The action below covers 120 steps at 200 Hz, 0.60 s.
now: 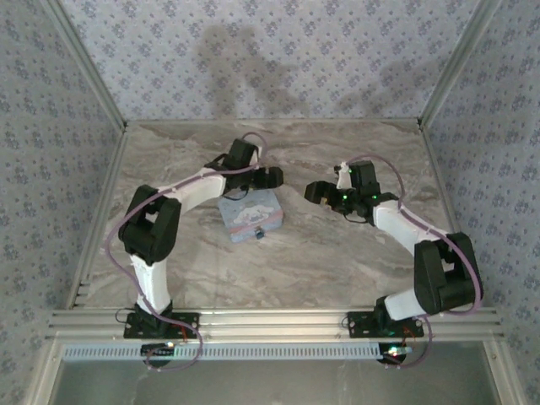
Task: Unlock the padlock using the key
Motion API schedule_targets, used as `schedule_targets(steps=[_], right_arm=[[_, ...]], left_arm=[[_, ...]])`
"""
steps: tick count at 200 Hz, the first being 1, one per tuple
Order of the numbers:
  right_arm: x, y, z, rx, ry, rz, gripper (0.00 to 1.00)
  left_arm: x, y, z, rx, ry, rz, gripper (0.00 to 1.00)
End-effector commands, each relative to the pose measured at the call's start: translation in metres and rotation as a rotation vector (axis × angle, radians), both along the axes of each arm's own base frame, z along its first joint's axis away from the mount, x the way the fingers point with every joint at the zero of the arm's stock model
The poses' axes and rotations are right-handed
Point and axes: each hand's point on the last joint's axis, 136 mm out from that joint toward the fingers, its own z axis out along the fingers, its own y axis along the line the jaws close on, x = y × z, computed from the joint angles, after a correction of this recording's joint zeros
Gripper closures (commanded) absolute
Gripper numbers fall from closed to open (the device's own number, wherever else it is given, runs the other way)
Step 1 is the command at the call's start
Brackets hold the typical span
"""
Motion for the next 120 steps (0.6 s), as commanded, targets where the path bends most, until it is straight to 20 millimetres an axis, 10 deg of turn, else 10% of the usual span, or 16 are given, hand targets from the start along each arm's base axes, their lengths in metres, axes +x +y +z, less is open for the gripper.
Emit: schedule_targets(steps=[1,58,88,120], right_arm=[[0.002,0.002,-0.012,-0.019,0.054,0.005,0.11],[-0.003,0.041,-0.020,-0.068,0.089,0.120,0.23],[-0.007,0.067,-0.023,-0.061,0.101,0.180,0.29],[-0.008,0.088,-0.028,-0.060,0.114,0.223,0.35]], left_arm=[[-0.010,-0.016,0.022,-0.031,-0.029,-0.065,0.13],[-0.029,0.086,0.080,0.106,-0.197,0.176,0.09],[-0.070,0.142,0.062,0.143,-0.140,0.323,0.09],[-0.101,0.147,0.036,0.042,-0.073,0.361,0.09]])
